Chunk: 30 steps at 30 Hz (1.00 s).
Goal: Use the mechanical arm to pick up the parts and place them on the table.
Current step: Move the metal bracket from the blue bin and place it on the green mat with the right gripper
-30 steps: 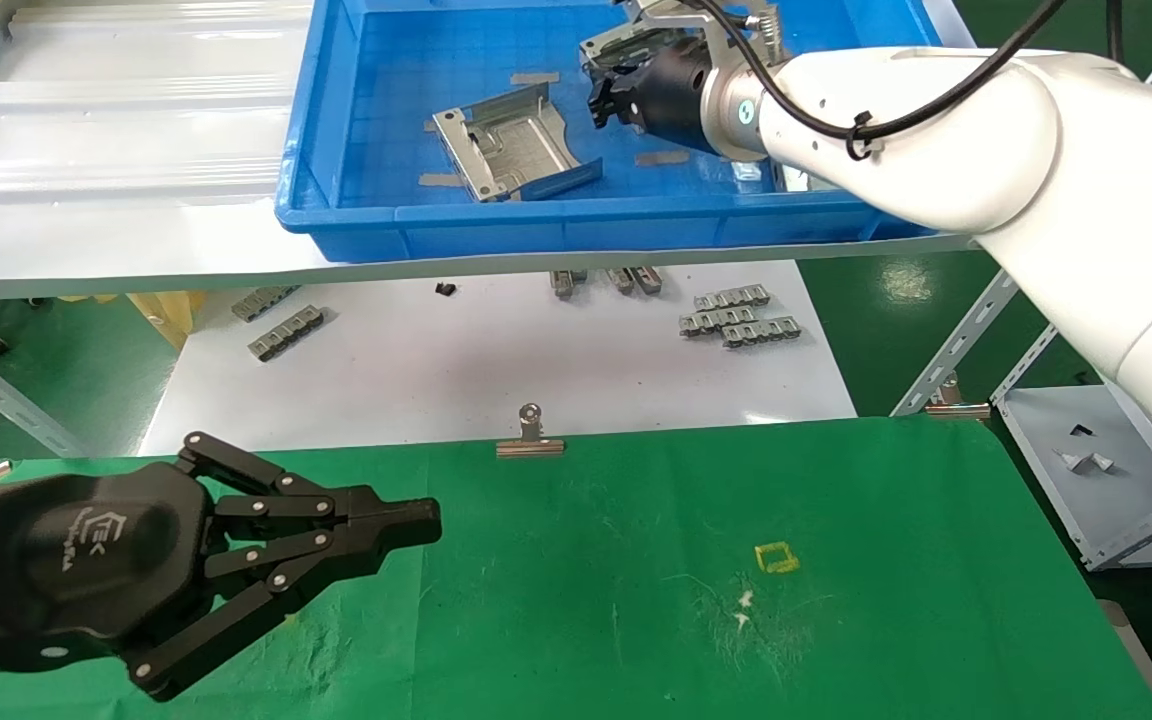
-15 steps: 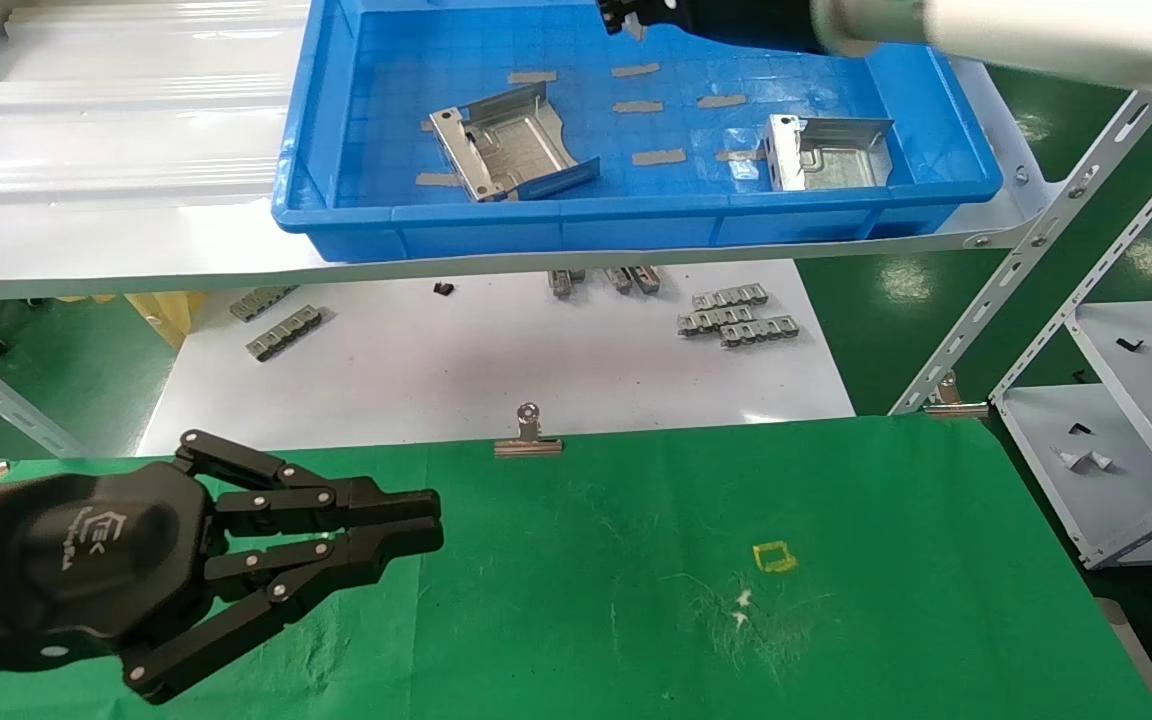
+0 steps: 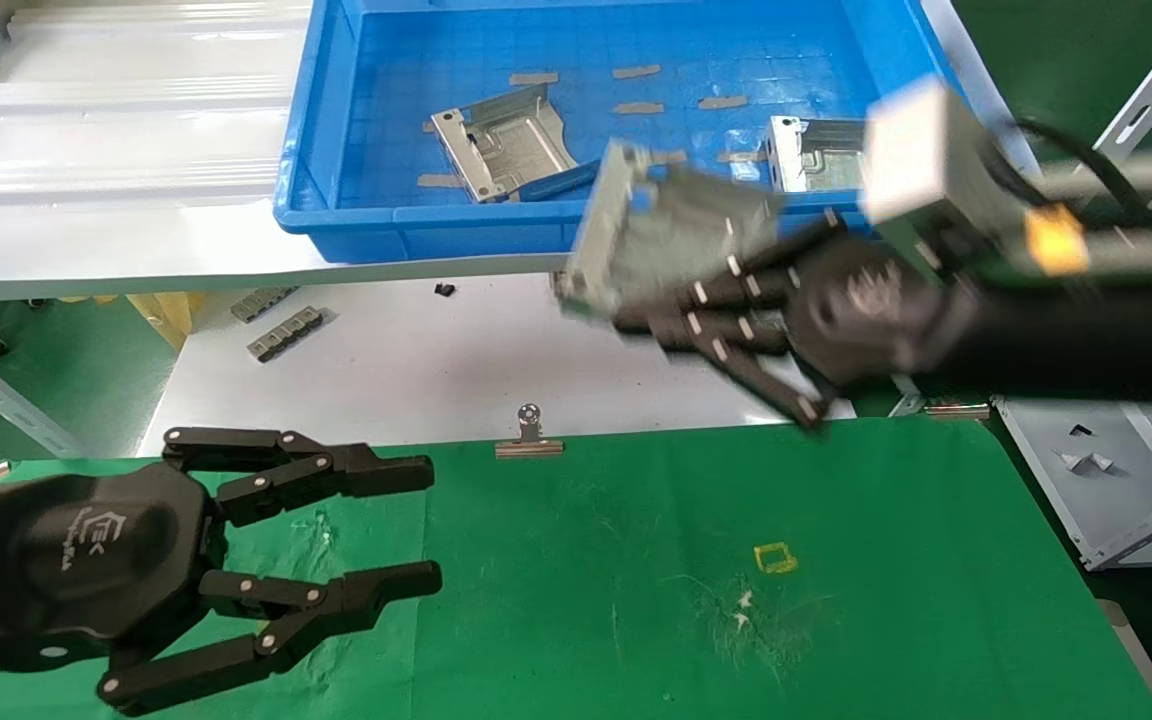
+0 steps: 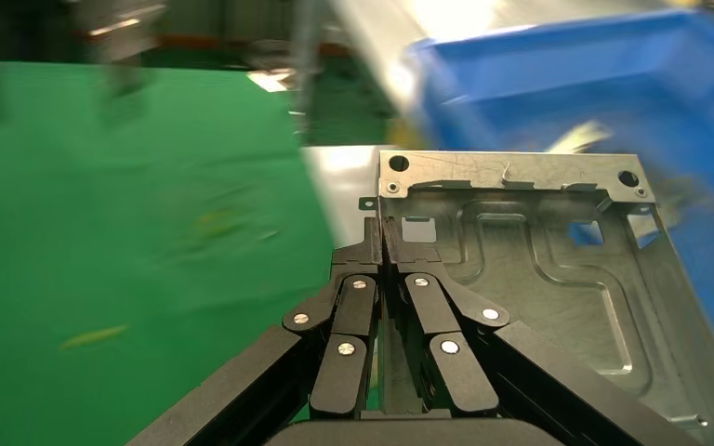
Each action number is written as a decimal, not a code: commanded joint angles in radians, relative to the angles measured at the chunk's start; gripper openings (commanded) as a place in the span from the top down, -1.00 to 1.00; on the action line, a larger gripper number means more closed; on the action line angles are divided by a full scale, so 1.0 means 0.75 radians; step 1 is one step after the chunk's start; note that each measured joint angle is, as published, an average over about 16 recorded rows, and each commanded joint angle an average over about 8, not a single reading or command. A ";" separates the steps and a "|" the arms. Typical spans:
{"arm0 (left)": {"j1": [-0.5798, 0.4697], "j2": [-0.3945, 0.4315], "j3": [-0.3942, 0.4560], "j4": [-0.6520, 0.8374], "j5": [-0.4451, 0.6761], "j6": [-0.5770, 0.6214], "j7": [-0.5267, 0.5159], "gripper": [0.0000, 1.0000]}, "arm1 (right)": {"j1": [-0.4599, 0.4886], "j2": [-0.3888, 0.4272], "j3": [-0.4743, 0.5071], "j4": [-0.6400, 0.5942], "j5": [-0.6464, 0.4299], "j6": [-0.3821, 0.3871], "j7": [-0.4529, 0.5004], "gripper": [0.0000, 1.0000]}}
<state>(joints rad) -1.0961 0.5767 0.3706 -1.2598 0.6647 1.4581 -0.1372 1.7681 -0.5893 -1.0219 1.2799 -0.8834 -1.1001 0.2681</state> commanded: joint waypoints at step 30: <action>0.000 0.000 0.000 0.000 0.000 0.000 0.000 -1.00 | -0.346 -0.283 -0.148 -1.059 -0.111 -0.343 -0.969 1.00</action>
<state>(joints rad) -1.0962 0.5766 0.3708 -1.2598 0.6646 1.4580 -0.1371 1.5066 -0.7946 -1.1311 0.4943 -0.9618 -1.3617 -0.4556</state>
